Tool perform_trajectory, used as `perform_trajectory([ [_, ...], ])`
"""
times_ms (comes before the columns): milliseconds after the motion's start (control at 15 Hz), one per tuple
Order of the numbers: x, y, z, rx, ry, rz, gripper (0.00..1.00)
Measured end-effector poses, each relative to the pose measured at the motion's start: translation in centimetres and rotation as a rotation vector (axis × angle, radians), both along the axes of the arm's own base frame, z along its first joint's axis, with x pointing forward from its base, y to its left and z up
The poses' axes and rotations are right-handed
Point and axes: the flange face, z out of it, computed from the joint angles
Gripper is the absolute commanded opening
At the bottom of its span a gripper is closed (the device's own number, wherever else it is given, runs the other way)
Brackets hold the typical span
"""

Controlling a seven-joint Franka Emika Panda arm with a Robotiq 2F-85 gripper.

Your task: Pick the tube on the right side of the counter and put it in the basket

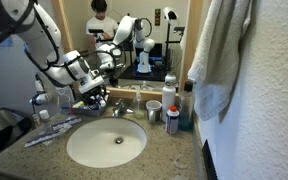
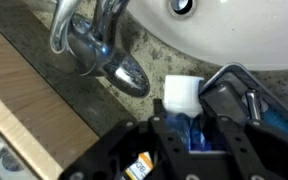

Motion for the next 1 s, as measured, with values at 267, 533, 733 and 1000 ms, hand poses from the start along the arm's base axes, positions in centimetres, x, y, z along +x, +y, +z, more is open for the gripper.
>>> perform_trajectory([
  [267,-0.1,0.0,-0.6,0.001,-0.001,-0.025,0.12],
  [533,-0.3,0.3,-1.2,-0.001,0.008,-0.021,0.12],
  [733,-0.4,0.5,-1.4,0.001,0.011,-0.019,0.64],
  [1000,-0.5,0.7,-1.6,0.014,0.017,-0.03,0.92],
])
